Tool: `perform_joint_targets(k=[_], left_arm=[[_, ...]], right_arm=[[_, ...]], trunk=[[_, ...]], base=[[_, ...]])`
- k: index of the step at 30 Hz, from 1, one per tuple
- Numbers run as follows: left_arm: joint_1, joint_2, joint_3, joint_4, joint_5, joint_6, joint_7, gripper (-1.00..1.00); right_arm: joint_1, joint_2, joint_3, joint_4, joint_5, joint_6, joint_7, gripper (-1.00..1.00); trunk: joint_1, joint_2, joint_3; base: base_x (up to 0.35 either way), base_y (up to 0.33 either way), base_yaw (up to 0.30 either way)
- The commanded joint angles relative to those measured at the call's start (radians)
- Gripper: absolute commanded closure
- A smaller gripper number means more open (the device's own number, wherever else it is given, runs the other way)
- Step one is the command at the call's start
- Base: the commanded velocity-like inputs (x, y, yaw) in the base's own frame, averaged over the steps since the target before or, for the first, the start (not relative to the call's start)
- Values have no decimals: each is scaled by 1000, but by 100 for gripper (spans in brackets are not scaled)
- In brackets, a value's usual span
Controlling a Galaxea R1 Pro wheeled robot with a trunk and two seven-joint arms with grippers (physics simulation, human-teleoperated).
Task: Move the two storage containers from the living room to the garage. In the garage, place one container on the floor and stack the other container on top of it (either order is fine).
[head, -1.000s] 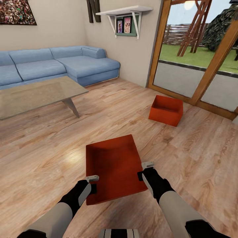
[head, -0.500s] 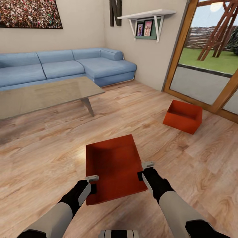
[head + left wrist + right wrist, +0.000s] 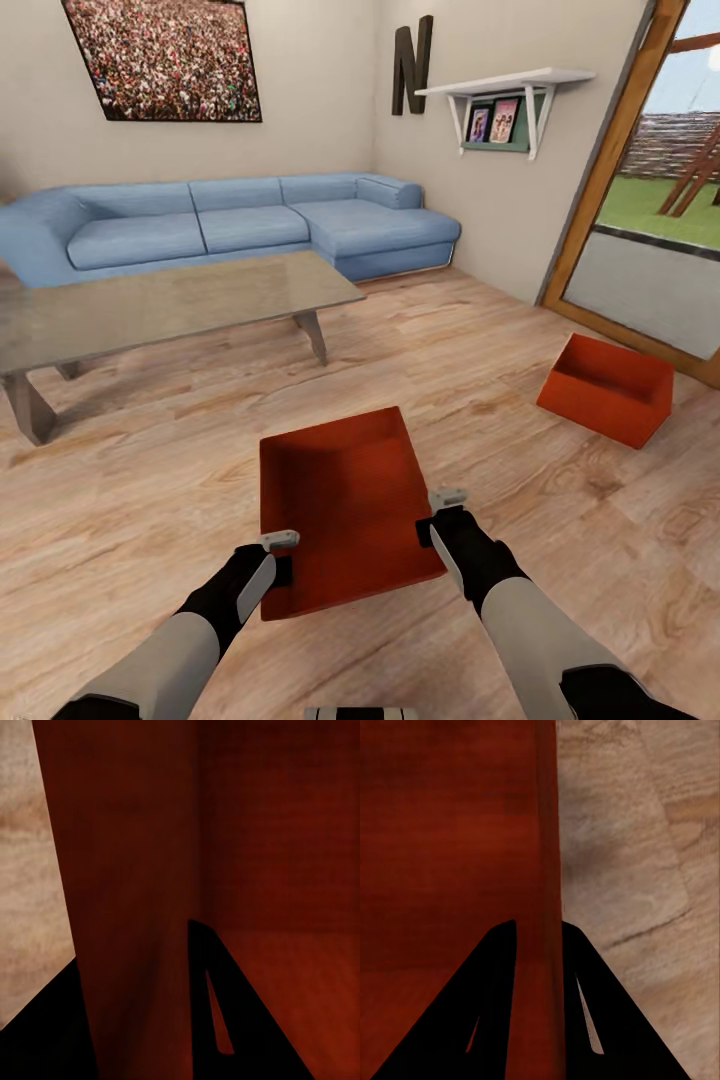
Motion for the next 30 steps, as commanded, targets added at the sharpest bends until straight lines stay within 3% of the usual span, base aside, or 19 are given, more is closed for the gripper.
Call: perform_joint_targets(k=[1,30], left_arm=[[0,1,7,-3,14,-5,-1,100],[0,1,7,-3,14,-5,-1,100]], right_arm=[[0,-1,-6,1,-99,-5,19,100],[0,-2,-5,1,-97,-5,19,100]], trunk=[[0,0,4],[-13,7,116]], base=[[0,0,290],[0,0,290]])
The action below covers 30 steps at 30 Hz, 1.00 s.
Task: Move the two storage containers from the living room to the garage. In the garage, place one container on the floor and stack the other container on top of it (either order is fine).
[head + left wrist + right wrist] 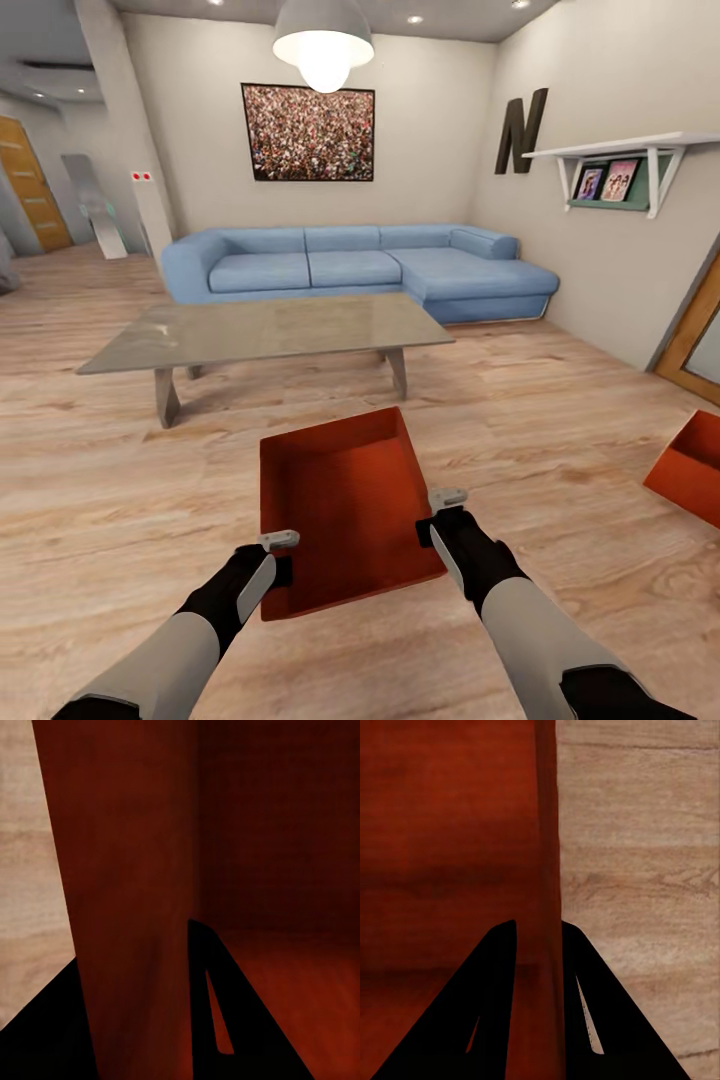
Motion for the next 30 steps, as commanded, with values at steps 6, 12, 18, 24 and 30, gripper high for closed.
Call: perform_joint_targets(k=[6,12,18,24,30], left_arm=[[0,1,7,-3,15,-5,-1,100],[0,1,7,-3,15,-5,-1,100],[0,1,7,-2,15,-5,-1,100],[0,1,7,-3,15,-5,-1,100],[0,1,7,-3,15,-5,-1,100]], right_arm=[[0,0,-5,1,-95,-5,18,100],[-1,0,-4,1,-95,-5,17,100],[0,-1,-4,1,-95,-5,18,100],[0,-1,-4,1,-95,-5,17,100],[0,-1,-4,1,-95,-5,17,100]], trunk=[[-3,1,23],[-5,3,46],[-8,4,70],[-11,6,93],[-31,42,112]], base=[[0,0,290],[0,0,290],[0,0,290],[0,0,290],[0,0,290]])
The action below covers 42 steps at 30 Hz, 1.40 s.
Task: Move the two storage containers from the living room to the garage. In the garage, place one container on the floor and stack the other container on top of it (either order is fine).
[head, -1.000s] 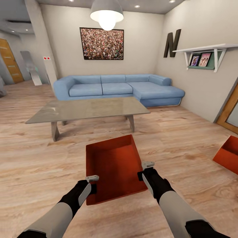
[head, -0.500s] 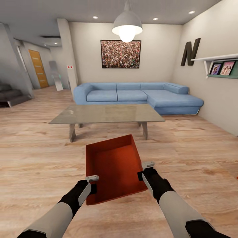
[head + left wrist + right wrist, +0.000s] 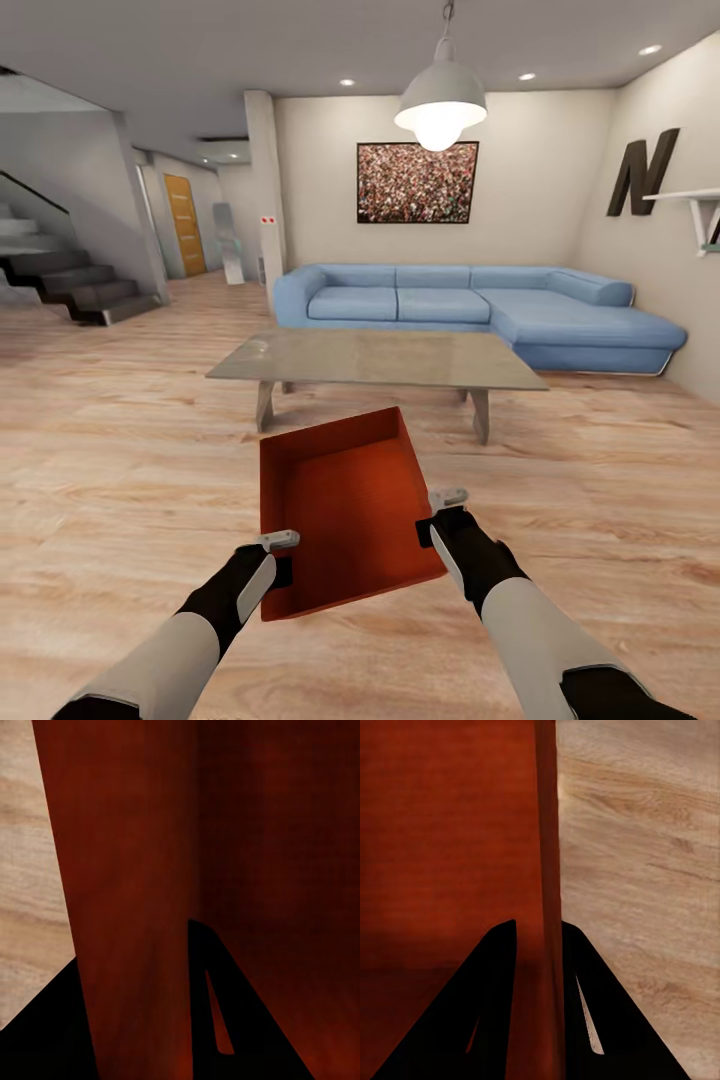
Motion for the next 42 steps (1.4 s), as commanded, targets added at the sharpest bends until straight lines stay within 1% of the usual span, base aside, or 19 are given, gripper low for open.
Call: perform_joint_targets(k=[1,31,35,42], left_arm=[[0,1,7,-3,15,-6,-1,100],[0,1,7,-2,15,-5,-1,100],[0,1,7,-2,15,-5,-1,100],[0,1,7,-2,15,-6,-1,100]], right_arm=[[-1,-1,-6,1,-93,-5,19,100],[-1,-1,-6,1,-93,-5,19,100],[-1,-1,-7,1,-92,-6,19,100],[-1,-1,-7,1,-91,-7,18,100]], trunk=[[-4,7,3],[-119,217,97],[-134,245,110],[-161,294,132]], base=[[0,0,290],[0,0,287],[0,0,196],[0,0,39]])
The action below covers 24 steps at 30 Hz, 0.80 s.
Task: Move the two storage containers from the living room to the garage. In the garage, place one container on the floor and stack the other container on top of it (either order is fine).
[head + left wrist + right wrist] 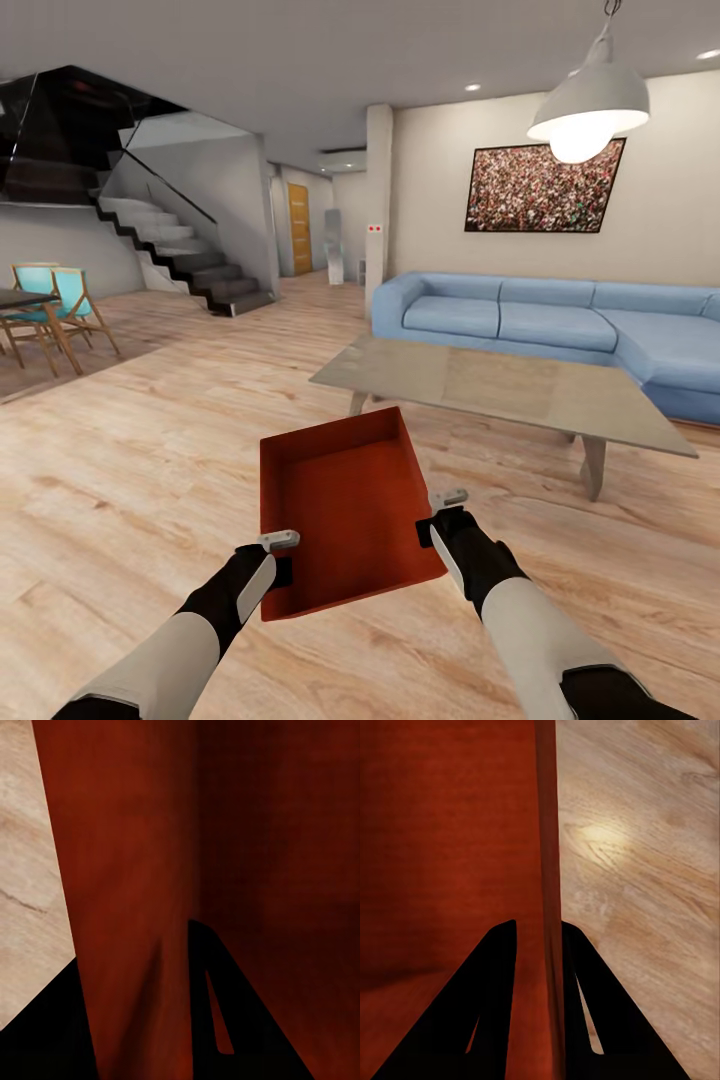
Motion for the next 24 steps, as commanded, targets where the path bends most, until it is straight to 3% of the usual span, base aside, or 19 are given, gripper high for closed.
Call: perform_joint_targets(k=[1,12,24], left_arm=[[0,1,7,-2,16,-5,-1,100],[0,1,7,-2,16,-5,-1,100],[0,1,4,-3,15,-7,-3,100]], right_arm=[[-1,-1,-5,0,-93,-5,16,100],[0,-1,-6,-2,-93,-5,16,100],[-1,-1,-5,-3,-93,-5,16,100]], trunk=[[-4,7,3],[-46,84,38],[-46,84,38]], base=[[0,0,5],[0,0,1],[0,0,0]])
